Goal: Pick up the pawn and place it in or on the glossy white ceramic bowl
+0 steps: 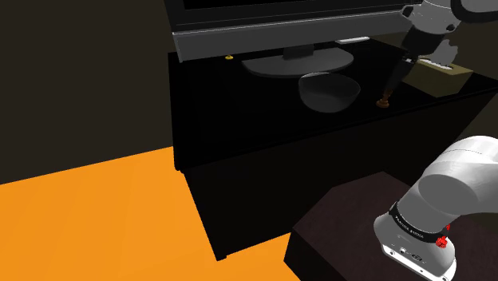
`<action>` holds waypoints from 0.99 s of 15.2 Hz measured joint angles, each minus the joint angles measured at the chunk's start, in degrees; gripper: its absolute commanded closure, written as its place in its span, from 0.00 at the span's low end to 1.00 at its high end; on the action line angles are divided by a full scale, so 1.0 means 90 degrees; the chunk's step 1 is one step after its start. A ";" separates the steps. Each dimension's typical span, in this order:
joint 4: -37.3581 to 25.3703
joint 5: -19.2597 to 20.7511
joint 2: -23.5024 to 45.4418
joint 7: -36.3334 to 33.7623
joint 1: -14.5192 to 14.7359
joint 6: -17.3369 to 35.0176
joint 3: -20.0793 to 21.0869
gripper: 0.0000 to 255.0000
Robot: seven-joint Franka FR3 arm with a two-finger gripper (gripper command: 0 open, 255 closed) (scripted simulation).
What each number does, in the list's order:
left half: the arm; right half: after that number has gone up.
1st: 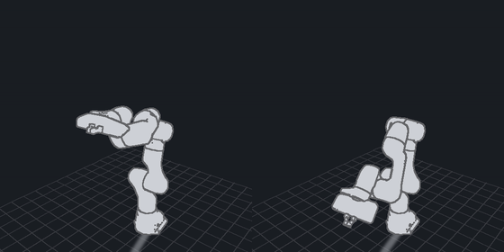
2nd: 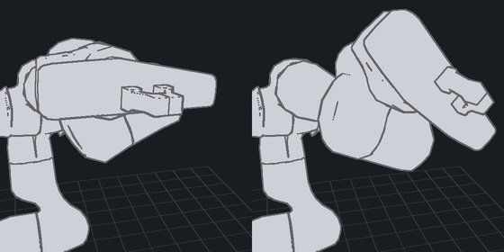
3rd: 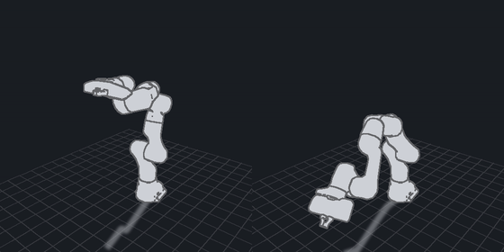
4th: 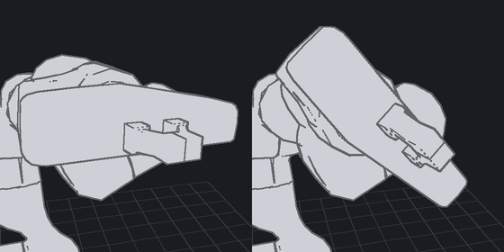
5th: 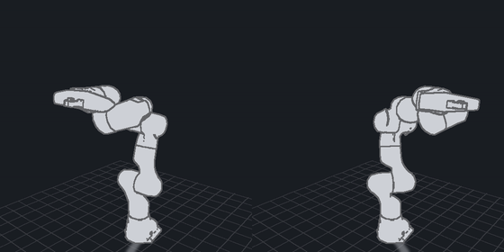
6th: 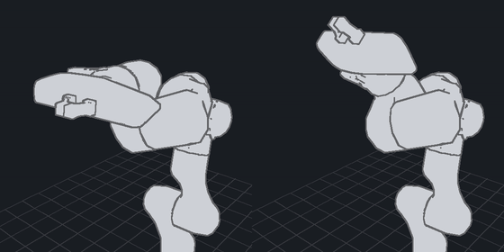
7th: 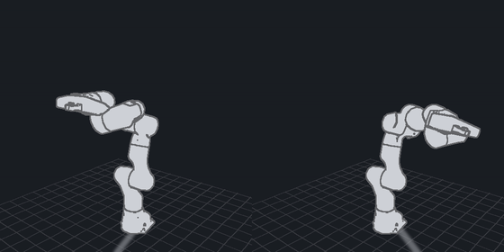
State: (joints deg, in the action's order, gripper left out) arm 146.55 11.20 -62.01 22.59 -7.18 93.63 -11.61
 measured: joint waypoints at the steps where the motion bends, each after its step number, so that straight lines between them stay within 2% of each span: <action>1: 0.0097 0.0027 -0.0017 0.0009 -0.0011 0.0082 -0.0030 0.00; 5: 0.0445 0.0097 -0.0067 0.0009 -0.0041 0.0380 -0.0106 0.00; 11: 0.0503 0.0100 -0.0080 0.0000 -0.0043 0.0425 -0.0107 0.00; 12: 0.0503 0.0100 -0.0080 0.0000 -0.0043 0.0425 -0.0107 1.00; 15: 0.0502 0.0100 -0.0081 0.0000 -0.0042 0.0425 -0.0107 1.00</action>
State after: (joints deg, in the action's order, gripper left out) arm 151.06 12.10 -62.74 22.59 -7.56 97.45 -12.57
